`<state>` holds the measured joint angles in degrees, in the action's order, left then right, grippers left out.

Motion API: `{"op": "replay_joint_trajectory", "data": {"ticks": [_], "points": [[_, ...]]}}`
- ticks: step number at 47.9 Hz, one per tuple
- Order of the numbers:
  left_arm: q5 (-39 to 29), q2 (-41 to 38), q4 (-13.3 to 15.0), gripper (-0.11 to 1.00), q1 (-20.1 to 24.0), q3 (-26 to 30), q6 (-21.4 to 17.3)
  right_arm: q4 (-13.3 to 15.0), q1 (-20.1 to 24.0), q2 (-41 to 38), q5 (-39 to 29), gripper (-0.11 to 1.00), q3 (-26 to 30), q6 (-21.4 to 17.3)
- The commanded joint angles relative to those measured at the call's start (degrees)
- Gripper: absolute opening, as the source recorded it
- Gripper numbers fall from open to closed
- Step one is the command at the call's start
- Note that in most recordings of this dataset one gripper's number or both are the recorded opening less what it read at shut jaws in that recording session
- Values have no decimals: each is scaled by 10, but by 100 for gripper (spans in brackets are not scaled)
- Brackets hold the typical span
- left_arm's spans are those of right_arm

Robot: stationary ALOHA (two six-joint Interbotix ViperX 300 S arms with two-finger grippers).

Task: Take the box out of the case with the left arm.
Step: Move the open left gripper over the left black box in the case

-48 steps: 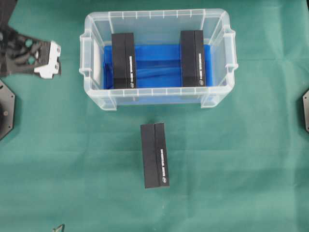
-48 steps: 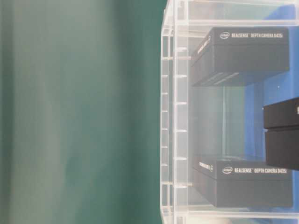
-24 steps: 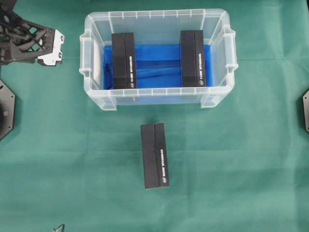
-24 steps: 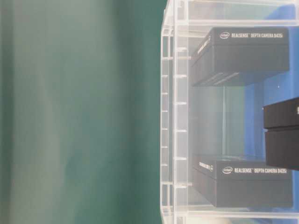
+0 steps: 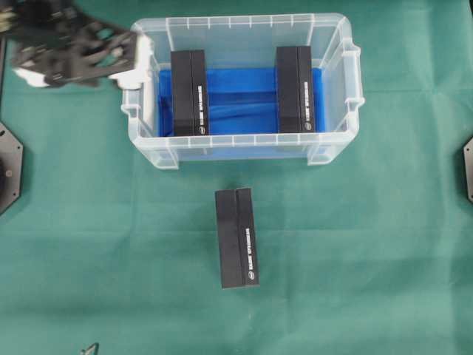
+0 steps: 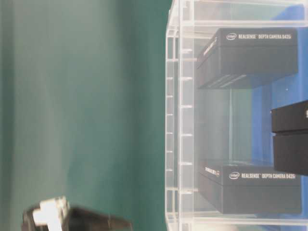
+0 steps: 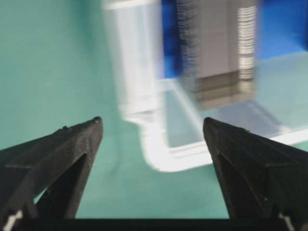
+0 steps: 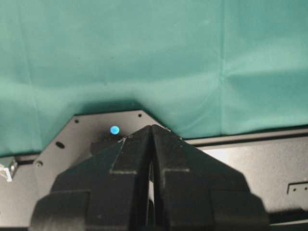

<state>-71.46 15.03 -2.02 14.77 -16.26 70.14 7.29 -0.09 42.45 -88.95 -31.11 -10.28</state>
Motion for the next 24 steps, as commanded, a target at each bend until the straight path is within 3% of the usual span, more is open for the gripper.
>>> {"op": "replay_joint_trajectory", "data": {"ticks": [1,24], "points": [[-1,-27,0,81,-6,52,0,1,-1,0,2,0,4,1],[-40,-154,0,81,-26,206,-3,1,-1,-1,2,0,1,1]]}}
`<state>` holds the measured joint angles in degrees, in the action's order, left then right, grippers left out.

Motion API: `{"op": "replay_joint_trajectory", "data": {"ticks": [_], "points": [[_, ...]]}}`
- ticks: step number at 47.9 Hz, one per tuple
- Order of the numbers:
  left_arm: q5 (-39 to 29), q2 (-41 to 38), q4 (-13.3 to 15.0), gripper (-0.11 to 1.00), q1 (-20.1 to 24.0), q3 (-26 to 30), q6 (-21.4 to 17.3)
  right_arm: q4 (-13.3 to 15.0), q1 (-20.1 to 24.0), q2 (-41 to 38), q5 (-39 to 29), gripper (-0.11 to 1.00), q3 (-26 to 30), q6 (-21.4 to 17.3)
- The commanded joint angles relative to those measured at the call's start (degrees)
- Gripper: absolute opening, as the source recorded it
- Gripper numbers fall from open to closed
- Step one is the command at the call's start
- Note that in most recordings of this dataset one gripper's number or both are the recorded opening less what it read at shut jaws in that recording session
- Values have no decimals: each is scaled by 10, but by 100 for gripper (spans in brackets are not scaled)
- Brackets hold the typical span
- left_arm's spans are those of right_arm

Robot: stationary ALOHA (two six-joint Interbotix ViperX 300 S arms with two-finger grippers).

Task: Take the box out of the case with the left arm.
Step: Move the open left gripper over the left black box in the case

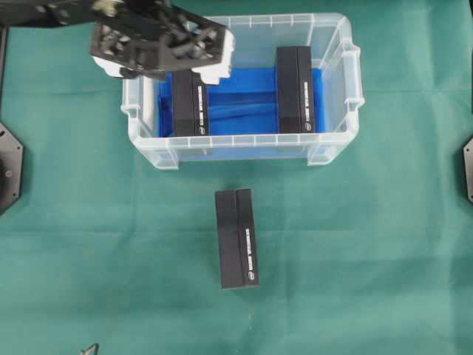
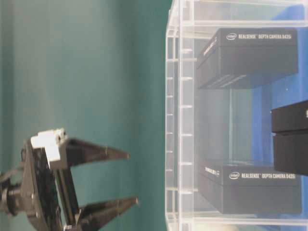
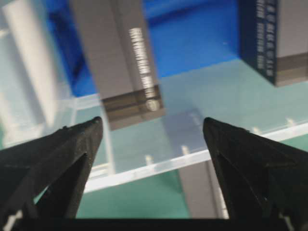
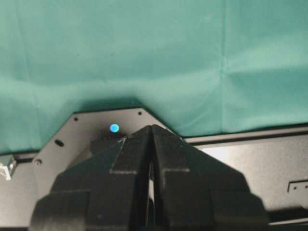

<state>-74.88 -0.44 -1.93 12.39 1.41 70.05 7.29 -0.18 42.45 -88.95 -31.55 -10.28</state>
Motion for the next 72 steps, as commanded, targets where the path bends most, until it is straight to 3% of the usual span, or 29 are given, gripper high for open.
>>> {"op": "replay_joint_trajectory", "data": {"ticks": [1,72], "points": [[-8,-1,-1,81,-4,31,-2,1,0,-1,2,0,5,1],[-31,-3,-4,81,-3,25,2,1,0,0,3,0,5,2]]}}
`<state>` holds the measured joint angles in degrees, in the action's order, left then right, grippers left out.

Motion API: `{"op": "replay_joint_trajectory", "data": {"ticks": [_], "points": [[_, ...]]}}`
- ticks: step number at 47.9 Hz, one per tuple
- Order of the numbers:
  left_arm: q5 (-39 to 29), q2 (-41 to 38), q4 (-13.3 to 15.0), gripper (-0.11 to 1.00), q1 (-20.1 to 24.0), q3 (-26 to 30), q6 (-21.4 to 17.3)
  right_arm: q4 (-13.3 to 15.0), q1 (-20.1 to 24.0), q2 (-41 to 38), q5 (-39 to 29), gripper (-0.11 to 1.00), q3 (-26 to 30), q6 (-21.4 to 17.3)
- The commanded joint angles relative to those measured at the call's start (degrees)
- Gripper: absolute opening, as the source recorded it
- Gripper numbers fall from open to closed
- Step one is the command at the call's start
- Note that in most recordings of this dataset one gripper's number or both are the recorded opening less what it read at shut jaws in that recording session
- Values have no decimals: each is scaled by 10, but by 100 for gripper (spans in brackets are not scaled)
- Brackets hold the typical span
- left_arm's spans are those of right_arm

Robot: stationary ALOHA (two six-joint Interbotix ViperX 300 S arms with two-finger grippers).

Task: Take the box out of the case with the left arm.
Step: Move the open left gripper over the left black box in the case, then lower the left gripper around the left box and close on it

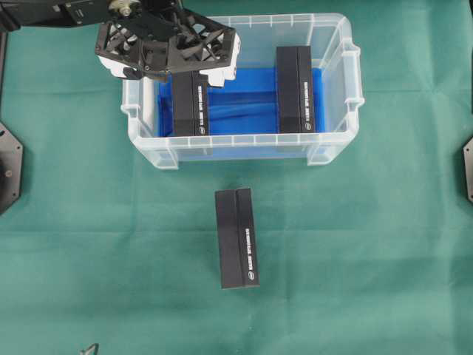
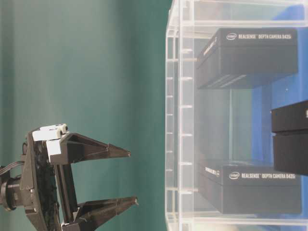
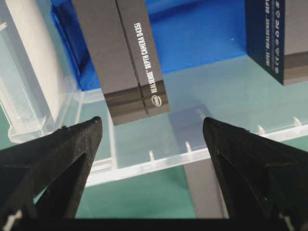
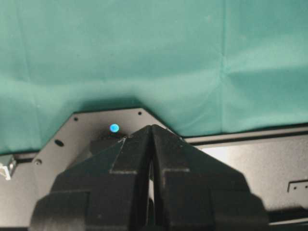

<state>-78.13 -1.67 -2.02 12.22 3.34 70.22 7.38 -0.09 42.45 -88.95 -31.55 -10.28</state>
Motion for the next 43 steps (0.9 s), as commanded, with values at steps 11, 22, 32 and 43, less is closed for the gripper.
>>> {"op": "replay_joint_trajectory", "data": {"ticks": [11,22,32,43], "points": [[4,9,-5,81,-1,-3,1,0,-1,0,3,0,5,2],[19,9,-14,81,-1,-25,3,0,-1,-1,3,0,5,2],[62,8,-16,81,-1,-57,5,0,-1,-1,3,0,5,2],[78,6,-16,81,2,-80,13,0,-1,-1,3,0,5,2]]}}
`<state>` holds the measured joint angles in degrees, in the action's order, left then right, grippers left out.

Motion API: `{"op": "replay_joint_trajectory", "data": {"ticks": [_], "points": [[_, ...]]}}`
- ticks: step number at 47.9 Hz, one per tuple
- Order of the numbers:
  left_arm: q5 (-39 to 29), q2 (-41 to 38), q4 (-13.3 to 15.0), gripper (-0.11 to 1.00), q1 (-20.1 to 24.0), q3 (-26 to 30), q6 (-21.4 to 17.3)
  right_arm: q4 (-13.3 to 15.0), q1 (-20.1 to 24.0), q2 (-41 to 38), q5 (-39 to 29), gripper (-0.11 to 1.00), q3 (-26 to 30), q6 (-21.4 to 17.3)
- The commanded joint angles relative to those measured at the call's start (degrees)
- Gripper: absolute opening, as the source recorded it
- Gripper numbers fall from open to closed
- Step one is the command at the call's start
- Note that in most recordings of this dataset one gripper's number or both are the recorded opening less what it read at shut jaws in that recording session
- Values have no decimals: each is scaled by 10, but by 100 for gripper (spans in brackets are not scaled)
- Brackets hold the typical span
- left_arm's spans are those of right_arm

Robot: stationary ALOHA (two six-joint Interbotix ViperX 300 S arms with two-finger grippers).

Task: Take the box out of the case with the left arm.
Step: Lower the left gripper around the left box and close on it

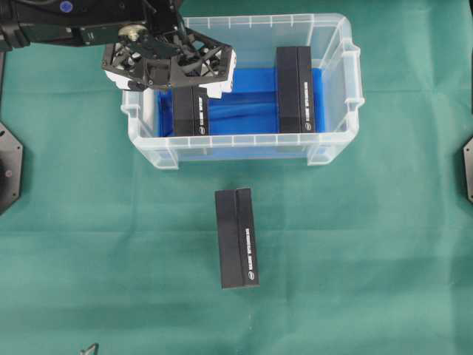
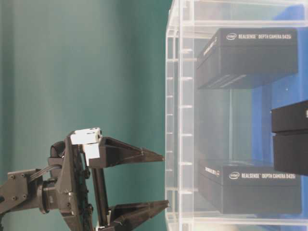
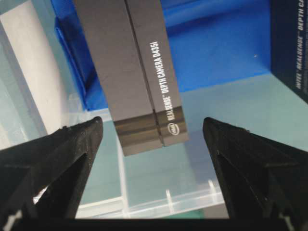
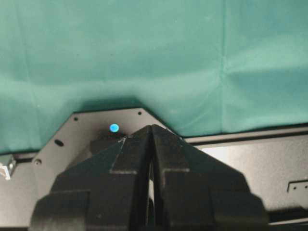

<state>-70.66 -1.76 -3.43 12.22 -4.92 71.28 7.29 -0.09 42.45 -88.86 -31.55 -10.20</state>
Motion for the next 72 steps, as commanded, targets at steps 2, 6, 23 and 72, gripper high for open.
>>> {"op": "replay_joint_trajectory", "data": {"ticks": [2,6,23,72], "points": [[6,5,-2,81,3,1,5,1,-1,-1,2,0,5,0],[16,3,-2,81,4,-5,9,1,-1,-1,2,0,5,1],[32,-17,-2,81,5,-12,18,1,-1,-1,2,0,5,0],[113,-48,0,81,26,-75,39,1,-1,-2,14,0,1,2]]}}
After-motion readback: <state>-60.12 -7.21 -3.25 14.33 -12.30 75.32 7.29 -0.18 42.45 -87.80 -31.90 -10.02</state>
